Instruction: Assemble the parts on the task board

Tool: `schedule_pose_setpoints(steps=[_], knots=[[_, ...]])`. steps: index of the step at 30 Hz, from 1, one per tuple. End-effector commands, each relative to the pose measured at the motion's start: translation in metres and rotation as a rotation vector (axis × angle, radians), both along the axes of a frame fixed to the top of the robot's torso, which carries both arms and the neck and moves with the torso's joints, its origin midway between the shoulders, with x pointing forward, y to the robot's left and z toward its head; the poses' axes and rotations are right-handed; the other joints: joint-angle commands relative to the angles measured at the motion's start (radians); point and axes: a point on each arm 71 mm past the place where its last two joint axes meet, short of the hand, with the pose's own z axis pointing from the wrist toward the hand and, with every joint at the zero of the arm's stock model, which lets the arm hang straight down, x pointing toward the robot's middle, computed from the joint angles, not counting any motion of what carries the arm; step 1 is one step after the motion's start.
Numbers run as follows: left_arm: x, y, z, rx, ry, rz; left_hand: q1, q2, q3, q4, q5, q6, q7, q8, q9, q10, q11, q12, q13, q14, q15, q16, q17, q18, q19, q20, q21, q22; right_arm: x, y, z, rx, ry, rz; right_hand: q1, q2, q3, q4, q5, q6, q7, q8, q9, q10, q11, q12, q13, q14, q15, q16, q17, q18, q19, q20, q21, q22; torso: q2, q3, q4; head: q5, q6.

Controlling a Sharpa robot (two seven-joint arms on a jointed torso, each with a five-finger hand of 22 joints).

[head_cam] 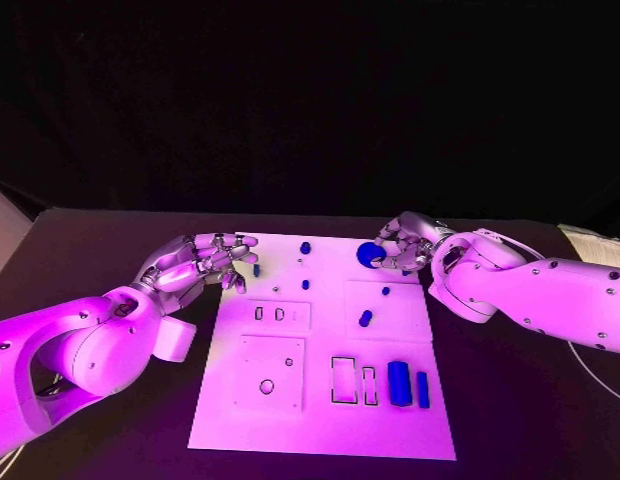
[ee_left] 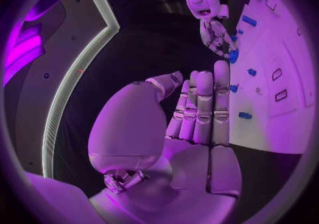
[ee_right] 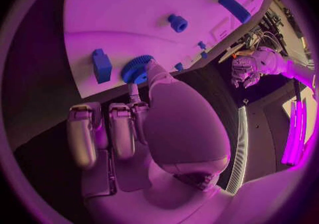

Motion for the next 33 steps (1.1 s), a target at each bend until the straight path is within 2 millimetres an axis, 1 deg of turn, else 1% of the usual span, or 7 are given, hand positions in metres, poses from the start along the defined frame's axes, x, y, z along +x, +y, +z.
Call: schedule_pose_setpoints(steps=[1,4,8,14,19,23,33], knots=[[-0.001,-0.002,0.001,-0.012,-0.002,-0.017,-0.001,-0.002,0.005,-0.002,-0.001,-0.008,0.000,-0.007,0.001,-0.009,0.002,0.005,0.001,-0.008,0.000,0.004,-0.001,0.014,-0.008,0.000,0.004,0.002,-0.001,-0.001,-0.005,-0.041,0.015,-0.005,0.002,0.007,0.005,0.000,0.004,0.008,0.002,0.005,-0.001,0.040,0.003,0.006,0.175,0.089,0.008,0.005,0.184,-0.015,0.091,0.007,0.006,0.240,0.001,0.0010,-0.0014,0.000,0.001],[-0.001,-0.002,0.001,-0.011,-0.001,-0.016,-0.001,-0.002,0.005,-0.002,-0.001,-0.008,0.000,-0.007,0.001,-0.009,0.002,0.005,0.001,-0.008,0.000,0.004,-0.001,0.014,-0.008,0.000,0.004,0.002,0.000,0.000,-0.005,-0.046,0.012,-0.005,0.003,0.008,0.007,0.000,0.005,0.009,0.003,0.006,-0.001,0.041,0.004,0.007,0.176,0.089,0.009,0.005,0.184,-0.016,0.092,0.007,0.008,0.242,0.002,0.0024,-0.0032,0.001,0.002],[-0.001,-0.002,0.001,-0.011,-0.001,-0.017,-0.001,-0.002,0.005,-0.002,-0.001,-0.008,0.000,-0.007,0.001,-0.009,0.002,0.005,0.001,-0.008,0.000,0.004,-0.001,0.014,-0.008,0.000,0.004,0.002,-0.001,0.002,-0.004,-0.046,0.008,0.001,0.005,0.013,0.014,0.000,0.007,0.018,0.004,0.008,-0.001,0.046,0.005,0.013,0.183,0.090,0.010,0.007,0.187,-0.018,0.097,0.008,0.015,0.250,0.002,0.0027,-0.0020,-0.001,0.002],[-0.001,-0.002,0.001,-0.011,0.000,-0.019,-0.002,-0.002,0.005,-0.002,-0.001,-0.010,0.001,-0.008,0.001,-0.010,0.003,0.005,0.001,-0.008,0.001,0.004,-0.002,0.014,-0.009,0.000,0.005,0.003,-0.001,0.006,-0.004,-0.046,-0.003,0.006,0.015,0.019,0.035,-0.002,0.011,0.044,0.002,0.015,0.000,0.051,0.003,0.018,0.190,0.090,0.009,0.008,0.191,-0.020,0.100,0.009,0.020,0.256,0.002,0.0017,-0.0006,-0.002,0.000],[0.000,-0.002,0.001,-0.010,0.002,-0.019,-0.002,-0.002,0.005,-0.002,-0.001,-0.010,0.001,-0.008,0.001,-0.010,0.003,0.005,0.001,-0.008,0.001,0.004,-0.002,0.014,-0.009,0.000,0.005,0.003,-0.001,0.010,-0.003,-0.068,-0.022,0.009,0.015,0.015,0.041,-0.002,0.012,0.060,0.003,0.020,0.001,0.052,0.003,0.019,0.191,0.090,0.009,0.008,0.190,-0.020,0.101,0.009,0.022,0.258,0.002,0.0023,-0.0012,-0.002,0.000],[0.000,-0.002,0.001,-0.010,0.002,-0.020,-0.002,-0.002,0.005,-0.002,-0.001,-0.010,0.001,-0.008,0.001,-0.010,0.003,0.005,0.001,-0.008,0.001,0.004,-0.002,0.014,-0.009,0.000,0.005,0.003,-0.001,0.014,-0.003,-0.101,-0.032,0.017,0.013,0.011,0.043,-0.001,0.011,0.067,0.003,0.021,0.001,0.054,0.003,0.020,0.193,0.090,0.009,0.008,0.190,-0.021,0.102,0.009,0.024,0.260,0.003,0.0016,-0.0013,-0.003,0.001],[0.000,-0.002,0.001,-0.009,0.004,-0.021,-0.002,-0.002,0.005,-0.002,-0.001,-0.011,0.001,-0.008,0.001,-0.011,0.003,0.005,0.002,-0.009,0.001,0.004,-0.002,0.014,-0.010,0.000,0.007,0.003,-0.003,0.022,-0.003,-0.145,-0.062,0.025,0.025,0.009,0.070,-0.004,0.033,0.098,-0.006,0.028,-0.001,0.058,-0.004,0.023,0.198,0.090,0.004,0.009,0.191,-0.022,0.104,0.006,0.027,0.263,0.000,0.0007,-0.0012,-0.002,0.000]])
